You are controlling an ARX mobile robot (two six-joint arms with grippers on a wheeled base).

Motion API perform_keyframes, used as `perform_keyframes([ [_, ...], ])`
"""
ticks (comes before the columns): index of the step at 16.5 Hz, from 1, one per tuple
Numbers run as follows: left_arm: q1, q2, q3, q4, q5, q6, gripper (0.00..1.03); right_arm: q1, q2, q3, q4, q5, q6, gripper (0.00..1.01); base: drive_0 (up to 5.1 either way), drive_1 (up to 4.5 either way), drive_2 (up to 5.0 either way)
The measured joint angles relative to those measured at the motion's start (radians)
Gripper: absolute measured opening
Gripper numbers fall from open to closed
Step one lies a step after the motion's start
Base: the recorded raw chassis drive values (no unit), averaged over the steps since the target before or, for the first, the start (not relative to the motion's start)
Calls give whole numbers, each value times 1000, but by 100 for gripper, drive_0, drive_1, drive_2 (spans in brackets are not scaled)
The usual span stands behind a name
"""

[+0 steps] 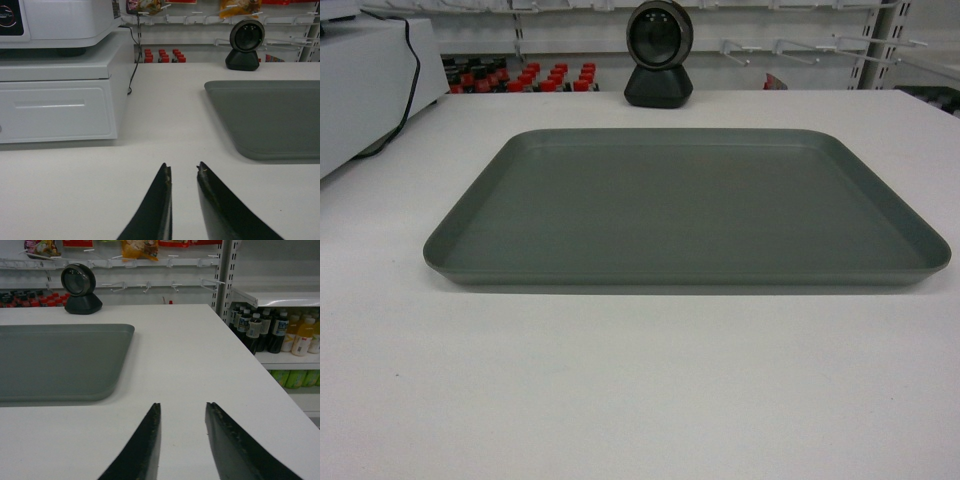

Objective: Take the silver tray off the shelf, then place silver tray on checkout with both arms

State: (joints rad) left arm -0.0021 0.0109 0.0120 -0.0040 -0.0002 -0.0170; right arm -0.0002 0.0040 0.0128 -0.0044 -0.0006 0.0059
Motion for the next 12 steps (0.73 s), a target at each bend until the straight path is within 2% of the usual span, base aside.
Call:
perform_keyframes([
  [4,0,0,0,0,0,0,67,0,0,0,0,0,0,78,0,0,0],
  [5,0,0,0,0,0,0,76,0,0,0,0,0,0,87,0,0,0],
  [6,0,0,0,0,0,0,91,0,0,0,0,0,0,100,0,0,0],
  [7,0,0,0,0,0,0,99,0,0,0,0,0,0,98,0,0,0],
  [10,0,0,0,0,0,2,98,0,0,0,0,0,0,98,0,0,0],
  [12,0,0,0,1,0,2,98,0,0,0,0,0,0,98,11,-306,327],
])
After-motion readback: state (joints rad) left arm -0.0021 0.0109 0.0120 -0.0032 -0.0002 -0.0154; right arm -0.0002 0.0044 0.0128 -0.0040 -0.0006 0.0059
